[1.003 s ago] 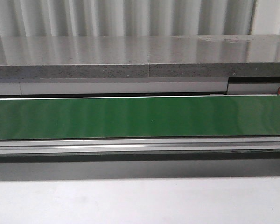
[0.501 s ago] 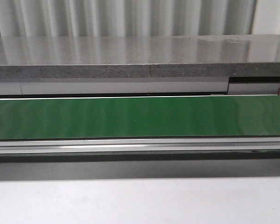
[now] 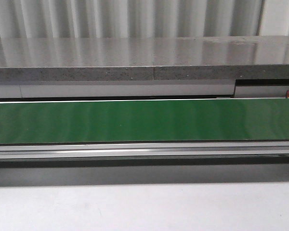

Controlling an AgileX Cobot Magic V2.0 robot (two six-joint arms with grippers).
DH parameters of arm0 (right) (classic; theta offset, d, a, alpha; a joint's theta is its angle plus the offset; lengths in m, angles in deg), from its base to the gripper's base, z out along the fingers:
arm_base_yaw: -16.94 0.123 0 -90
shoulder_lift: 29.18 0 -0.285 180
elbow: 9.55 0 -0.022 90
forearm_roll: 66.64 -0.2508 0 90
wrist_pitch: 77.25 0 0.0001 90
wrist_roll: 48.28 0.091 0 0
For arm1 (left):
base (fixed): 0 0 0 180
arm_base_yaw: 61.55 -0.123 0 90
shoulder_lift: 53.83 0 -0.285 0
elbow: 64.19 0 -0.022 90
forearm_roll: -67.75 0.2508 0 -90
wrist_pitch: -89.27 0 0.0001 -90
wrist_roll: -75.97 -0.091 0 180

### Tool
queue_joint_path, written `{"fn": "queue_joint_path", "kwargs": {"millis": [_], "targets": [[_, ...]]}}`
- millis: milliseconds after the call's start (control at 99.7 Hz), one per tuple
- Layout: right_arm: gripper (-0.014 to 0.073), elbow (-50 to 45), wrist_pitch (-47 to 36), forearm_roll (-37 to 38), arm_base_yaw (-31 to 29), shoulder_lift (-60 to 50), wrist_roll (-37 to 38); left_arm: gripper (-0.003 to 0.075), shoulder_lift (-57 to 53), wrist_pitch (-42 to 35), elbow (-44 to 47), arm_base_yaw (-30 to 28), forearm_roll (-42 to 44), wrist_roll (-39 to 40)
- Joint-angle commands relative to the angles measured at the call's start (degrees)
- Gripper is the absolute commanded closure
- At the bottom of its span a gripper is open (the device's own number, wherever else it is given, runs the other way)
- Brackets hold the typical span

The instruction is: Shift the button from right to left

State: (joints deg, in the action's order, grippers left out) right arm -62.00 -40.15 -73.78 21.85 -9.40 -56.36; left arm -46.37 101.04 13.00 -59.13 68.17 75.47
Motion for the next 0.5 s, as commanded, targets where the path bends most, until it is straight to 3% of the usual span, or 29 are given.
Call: {"fn": "queue_joint_path", "kwargs": {"millis": [0,491], "targets": [[0.0662,1.4,-4.2,-0.5,-0.1,0.6,-0.7,0.074,-2.0,-3.6,1.4,0.0,-0.7,0.5],[0.0662,1.4,-4.0,-0.5,-0.1,0.6,-0.7,0.074,-2.0,-4.4,1.4,0.0,-0.7,0.5]]}}
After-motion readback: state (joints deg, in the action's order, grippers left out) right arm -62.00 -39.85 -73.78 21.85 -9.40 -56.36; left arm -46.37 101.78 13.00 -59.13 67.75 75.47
